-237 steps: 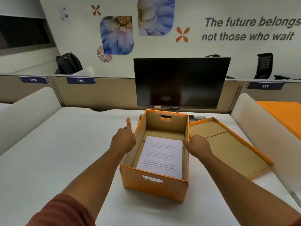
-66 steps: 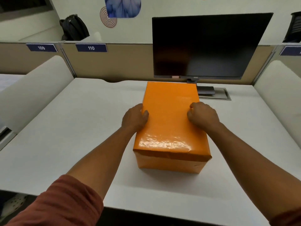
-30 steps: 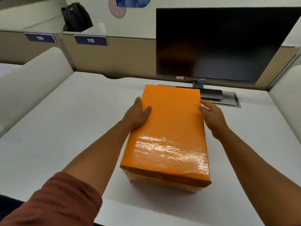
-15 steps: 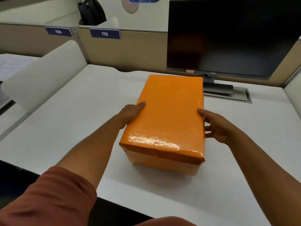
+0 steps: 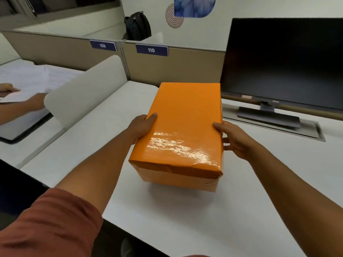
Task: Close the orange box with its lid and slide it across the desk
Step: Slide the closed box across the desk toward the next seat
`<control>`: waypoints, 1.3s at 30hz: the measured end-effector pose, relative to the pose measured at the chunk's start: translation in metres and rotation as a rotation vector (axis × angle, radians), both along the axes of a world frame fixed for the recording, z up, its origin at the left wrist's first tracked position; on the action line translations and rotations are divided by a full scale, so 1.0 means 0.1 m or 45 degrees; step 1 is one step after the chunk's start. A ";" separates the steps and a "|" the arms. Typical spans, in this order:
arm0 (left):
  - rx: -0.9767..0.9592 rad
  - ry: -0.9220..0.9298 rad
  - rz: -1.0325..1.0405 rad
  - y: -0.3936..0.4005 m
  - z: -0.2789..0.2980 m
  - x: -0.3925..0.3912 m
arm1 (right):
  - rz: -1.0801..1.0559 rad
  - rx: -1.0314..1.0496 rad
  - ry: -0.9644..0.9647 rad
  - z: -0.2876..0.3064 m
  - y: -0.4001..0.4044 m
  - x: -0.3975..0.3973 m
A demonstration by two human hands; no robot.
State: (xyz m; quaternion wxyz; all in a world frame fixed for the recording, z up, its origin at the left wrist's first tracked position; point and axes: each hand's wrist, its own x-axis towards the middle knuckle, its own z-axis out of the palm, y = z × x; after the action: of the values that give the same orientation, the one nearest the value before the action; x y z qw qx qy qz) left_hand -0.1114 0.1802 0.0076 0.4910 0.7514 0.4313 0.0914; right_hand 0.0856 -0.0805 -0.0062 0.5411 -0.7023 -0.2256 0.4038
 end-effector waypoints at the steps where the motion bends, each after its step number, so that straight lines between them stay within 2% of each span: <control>1: -0.001 -0.011 0.008 0.14 -0.01 -0.05 | 0.002 0.001 -0.012 0.00 0.15 -0.05; 7: 0.079 -0.102 0.023 1.05 -0.01 -0.35 | -0.075 0.010 -0.044 -0.04 1.16 -0.34; 13: 0.348 -0.031 -0.040 2.15 0.04 -0.61 | -0.178 0.030 -0.027 -0.07 2.20 -0.74; 22: 0.400 0.094 -0.118 3.59 0.03 -0.79 | -0.240 0.031 0.082 -0.18 3.57 -1.18; 27: 0.501 0.161 -0.098 4.07 -0.09 -0.77 | -0.281 0.021 0.114 -0.24 4.10 -1.25; 30: 0.656 0.248 -0.112 4.23 -0.12 -0.71 | -0.312 0.017 0.132 -0.31 4.28 -1.26; 39: 0.989 0.307 -0.110 4.37 -0.17 -0.63 | -0.411 0.028 0.102 -0.47 4.57 -1.28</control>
State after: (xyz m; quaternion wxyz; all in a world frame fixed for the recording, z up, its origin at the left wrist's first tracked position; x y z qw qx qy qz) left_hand -0.1747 0.6168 -0.0097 0.1201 0.9036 0.3874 0.1378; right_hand -0.0426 0.3766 -0.0534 0.6153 -0.7068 -0.0925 0.3367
